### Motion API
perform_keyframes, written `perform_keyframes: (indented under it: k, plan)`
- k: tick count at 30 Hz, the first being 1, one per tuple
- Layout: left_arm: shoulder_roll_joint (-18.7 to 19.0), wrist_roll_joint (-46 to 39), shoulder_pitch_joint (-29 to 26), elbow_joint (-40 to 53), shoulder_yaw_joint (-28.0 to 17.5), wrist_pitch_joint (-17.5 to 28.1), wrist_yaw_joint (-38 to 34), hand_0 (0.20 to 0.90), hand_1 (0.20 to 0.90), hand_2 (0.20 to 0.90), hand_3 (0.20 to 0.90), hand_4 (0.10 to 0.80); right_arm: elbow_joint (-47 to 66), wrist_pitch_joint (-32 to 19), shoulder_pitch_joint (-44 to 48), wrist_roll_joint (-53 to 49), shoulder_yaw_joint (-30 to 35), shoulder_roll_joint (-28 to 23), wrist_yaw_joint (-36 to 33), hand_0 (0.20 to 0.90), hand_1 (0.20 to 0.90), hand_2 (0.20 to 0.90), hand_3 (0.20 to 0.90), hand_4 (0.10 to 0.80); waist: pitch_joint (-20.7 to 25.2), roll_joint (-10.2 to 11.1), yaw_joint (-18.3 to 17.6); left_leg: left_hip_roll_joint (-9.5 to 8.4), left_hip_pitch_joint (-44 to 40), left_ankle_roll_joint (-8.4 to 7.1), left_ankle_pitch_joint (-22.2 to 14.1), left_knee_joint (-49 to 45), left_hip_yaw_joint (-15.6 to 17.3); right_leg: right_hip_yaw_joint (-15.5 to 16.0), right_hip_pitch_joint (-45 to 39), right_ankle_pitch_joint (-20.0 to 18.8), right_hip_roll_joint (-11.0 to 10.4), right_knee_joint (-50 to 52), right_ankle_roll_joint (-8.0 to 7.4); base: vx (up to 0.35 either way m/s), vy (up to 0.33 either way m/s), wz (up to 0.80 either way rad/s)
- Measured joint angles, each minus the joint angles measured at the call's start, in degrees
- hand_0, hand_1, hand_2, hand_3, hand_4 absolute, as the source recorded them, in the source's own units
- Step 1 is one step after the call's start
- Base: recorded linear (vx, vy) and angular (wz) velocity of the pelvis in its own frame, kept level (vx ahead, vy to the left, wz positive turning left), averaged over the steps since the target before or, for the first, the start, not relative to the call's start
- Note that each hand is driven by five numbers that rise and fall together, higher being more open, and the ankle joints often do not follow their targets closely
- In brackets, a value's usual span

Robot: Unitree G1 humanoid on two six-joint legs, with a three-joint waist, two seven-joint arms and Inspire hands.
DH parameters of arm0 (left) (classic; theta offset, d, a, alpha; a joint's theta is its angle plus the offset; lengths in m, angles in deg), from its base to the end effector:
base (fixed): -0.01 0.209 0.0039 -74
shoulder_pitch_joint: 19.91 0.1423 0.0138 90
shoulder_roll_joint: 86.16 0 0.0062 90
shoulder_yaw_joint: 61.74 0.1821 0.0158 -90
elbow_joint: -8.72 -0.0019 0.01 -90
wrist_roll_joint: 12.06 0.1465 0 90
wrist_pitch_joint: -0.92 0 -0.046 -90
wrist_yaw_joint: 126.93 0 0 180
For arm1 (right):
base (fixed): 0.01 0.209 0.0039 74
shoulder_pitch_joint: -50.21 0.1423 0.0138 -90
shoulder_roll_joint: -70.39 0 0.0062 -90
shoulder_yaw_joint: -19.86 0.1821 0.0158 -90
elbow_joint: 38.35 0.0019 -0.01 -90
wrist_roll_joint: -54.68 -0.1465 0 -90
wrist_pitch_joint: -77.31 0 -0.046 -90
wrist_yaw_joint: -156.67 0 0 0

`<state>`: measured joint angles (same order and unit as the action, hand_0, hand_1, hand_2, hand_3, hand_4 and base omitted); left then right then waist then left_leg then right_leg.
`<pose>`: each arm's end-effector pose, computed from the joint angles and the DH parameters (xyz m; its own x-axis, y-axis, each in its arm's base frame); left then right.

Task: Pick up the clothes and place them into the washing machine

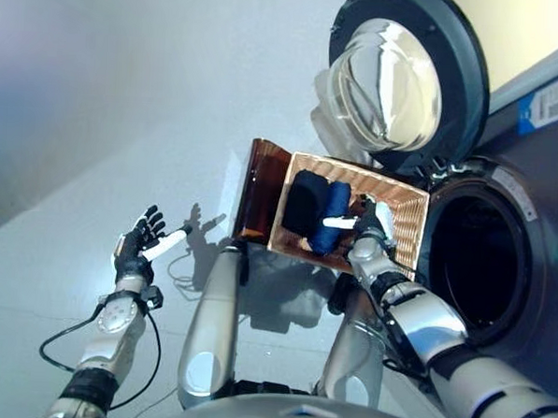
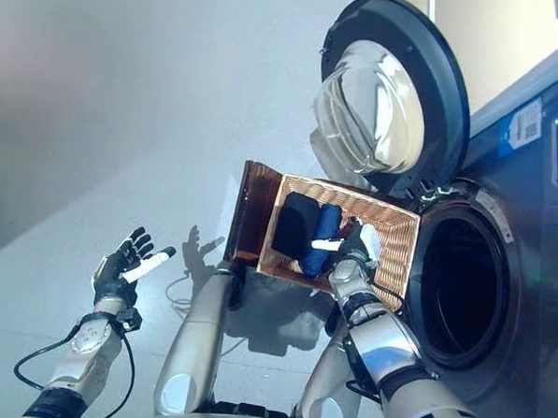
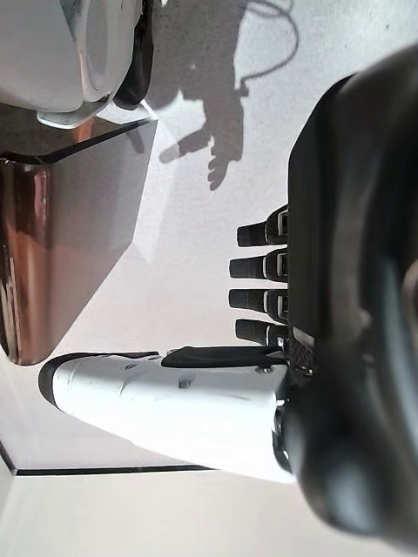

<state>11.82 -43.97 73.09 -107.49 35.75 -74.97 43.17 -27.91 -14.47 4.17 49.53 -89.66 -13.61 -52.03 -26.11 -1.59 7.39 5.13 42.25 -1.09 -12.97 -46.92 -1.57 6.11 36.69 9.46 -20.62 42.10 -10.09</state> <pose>0.1755 0.2421 -0.0222 0.9181 0.2827 -0.2777 -0.3011 0.9533 -0.0250 0.2997 -0.1620 -0.0029 0.8395 -0.4229 -0.3412 0.1617 0.7939 -0.5861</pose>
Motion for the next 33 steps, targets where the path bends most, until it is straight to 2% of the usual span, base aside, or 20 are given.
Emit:
perform_keyframes:
  k: [6, 15, 24, 25, 26, 27, 28, 33]
  plan:
    - [1.9, 0.0, 0.3, 0.5, -0.1, 0.0, 0.0, 0.9, 0.9, 0.9, 0.9, 0.8, -0.1, 0.6, 0.1, 0.0, 1.7, -0.1, 0.0, 0.9, 0.9, 0.9, 0.9, 0.8, 0.0, 0.0, 1.5, -0.51, 0.7, -0.03, 0.1, -0.1, -0.5, 1.0, 0.0, 0.8, -0.8, 0.8, -0.16, 0.005, -0.004, 0.12]
    - [1.9, 0.0, 0.8, 1.0, -0.1, -0.1, 0.1, 0.9, 0.9, 0.9, 0.9, 0.8, -1.1, 0.7, 0.1, 0.0, 2.1, -0.3, 0.0, 0.9, 0.9, 0.9, 0.9, 0.8, 0.0, 0.0, 1.5, -1.82, 1.4, 0.24, 0.0, -0.7, -1.2, 1.1, 0.1, 1.6, -1.9, 1.8, -0.55, 0.003, 0.016, 0.08]
    - [2.3, 0.5, 0.8, 1.4, -0.1, -0.2, 0.1, 0.9, 0.9, 0.9, 0.9, 0.8, -1.2, 1.9, 0.3, 0.1, 4.0, -0.4, 0.1, 0.9, 0.9, 0.9, 0.9, 0.8, -0.1, -0.2, 1.5, -1.98, 3.6, 0.66, -0.2, -2.4, -1.3, 0.9, 2.0, 1.8, -2.2, 3.1, -0.58, 0.0, 0.005, 0.0]
    - [2.3, 0.6, 0.7, 1.4, -0.1, -0.2, 0.1, 0.9, 0.9, 0.9, 0.9, 0.8, -1.3, 1.9, 0.2, 0.1, 4.3, -0.4, 0.2, 0.826, 0.826, 0.826, 0.826, 0.747, -0.1, -0.2, 1.4, -1.99, 3.7, 0.92, -0.4, -3.0, -1.3, 0.9, 2.2, 2.2, -2.4, 3.7, -0.43, 0.0, 0.0, 0.0]
    - [2.4, 0.6, 0.7, 1.5, -0.1, -0.2, 0.1, 0.9, 0.9, 0.9, 0.9, 0.8, -1.3, 1.9, 0.2, 0.1, 4.4, -0.4, 0.2, 0.502, 0.502, 0.502, 0.502, 0.516, -0.1, -0.2, 1.4, -2.0, 3.7, 0.96, -0.6, -3.3, -1.3, 0.8, 2.1, 2.4, -2.4, 4.1, -0.53, 0.0, 0.0, 0.0]
    - [2.4, 0.8, 0.6, 1.7, -0.1, -0.2, 0.1, 0.9, 0.9, 0.9, 0.9, 0.8, -1.3, 1.9, 0.2, 0.1, 4.4, -0.4, 0.2, 0.318, 0.318, 0.318, 0.318, 0.384, -0.1, -0.2, 1.4, -1.99, 3.7, 0.87, -0.8, -3.5, -1.3, 0.8, 2.1, 2.5, -2.5, 4.3, -0.5, 0.0, 0.0, 0.0]
    - [2.4, 0.8, 0.6, 1.7, -0.1, -0.2, 0.1, 0.9, 0.9, 0.9, 0.9, 0.8, -1.3, 1.9, 0.2, 0.1, 4.4, -0.4, 0.2, 0.2, 0.2, 0.2, 0.2, 0.3, -0.1, -0.3, 1.4, -2.0, 3.8, 0.92, -0.8, -3.8, -1.3, 0.6, 2.2, 2.7, -2.5, 4.6, -0.51, 0.0, 0.0, 0.0]
    - [2.8, 1.2, 0.7, 1.7, -0.1, -0.3, 0.1, 0.9, 0.9, 0.9, 0.9, 0.8, -1.3, 1.9, 0.2, 0.1, 4.4, -1.6, 0.1, 0.2, 0.2, 0.2, 0.2, 0.3, -0.1, -0.3, 1.4, -1.99, 4.3, 0.8, -1.6, -4.9, -1.1, -0.6, 3.7, 3.1, -2.4, 6.3, -0.55, -0.006, 0.002, -0.04]
